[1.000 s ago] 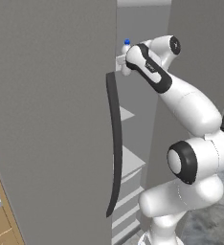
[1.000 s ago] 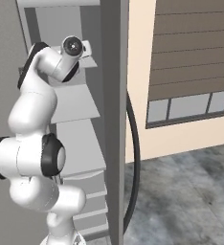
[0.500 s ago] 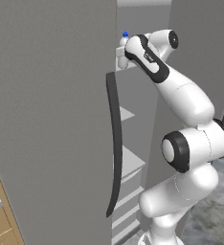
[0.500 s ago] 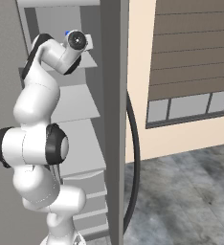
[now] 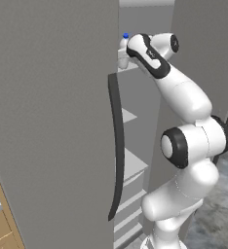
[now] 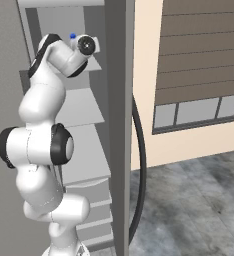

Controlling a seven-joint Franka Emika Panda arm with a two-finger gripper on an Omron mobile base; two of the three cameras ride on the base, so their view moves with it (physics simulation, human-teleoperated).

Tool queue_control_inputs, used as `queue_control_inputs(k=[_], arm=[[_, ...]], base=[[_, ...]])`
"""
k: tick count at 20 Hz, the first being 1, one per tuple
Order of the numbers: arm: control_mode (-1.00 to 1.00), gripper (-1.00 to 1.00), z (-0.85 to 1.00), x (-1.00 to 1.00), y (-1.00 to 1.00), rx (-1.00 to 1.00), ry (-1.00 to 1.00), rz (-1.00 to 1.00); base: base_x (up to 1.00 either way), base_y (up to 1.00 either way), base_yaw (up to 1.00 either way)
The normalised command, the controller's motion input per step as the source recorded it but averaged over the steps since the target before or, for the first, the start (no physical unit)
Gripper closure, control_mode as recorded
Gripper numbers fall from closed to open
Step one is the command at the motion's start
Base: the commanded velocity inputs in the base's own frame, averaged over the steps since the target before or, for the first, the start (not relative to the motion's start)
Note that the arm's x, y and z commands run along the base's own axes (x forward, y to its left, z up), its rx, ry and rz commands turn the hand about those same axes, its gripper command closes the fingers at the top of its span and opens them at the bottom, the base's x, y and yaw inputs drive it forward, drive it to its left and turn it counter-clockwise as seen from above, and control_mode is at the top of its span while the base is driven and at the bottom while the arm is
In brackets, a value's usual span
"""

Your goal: Take the bottled waters from the counter and place them in the freezer to freeze. Close the freezer door after placing the bottles.

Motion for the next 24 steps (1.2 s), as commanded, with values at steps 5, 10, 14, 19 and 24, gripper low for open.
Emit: queue_control_inputs(k=[5, 10, 14, 19, 24], arm=[[-1.00, 1.00, -0.20, 0.22, 0.10, 0.06, 0.00, 0.00], [-1.00, 1.00, -0.20, 0.28, 0.10, 0.07, 0.00, 0.00], [-1.00, 1.00, -0.22, 0.19, 0.27, 0.00, -0.04, 0.00], [-1.00, 1.00, -0.23, 0.33, 0.26, -0.01, -0.08, 0.00], [-1.00, 1.00, -0.11, 0.44, 0.07, 0.00, 0.03, 0.00]], base=[[0.00, 0.00, 0.00], [0.00, 0.00, 0.00], [0.00, 0.00, 0.00], [0.00, 0.00, 0.00], [0.00, 0.00, 0.00]])
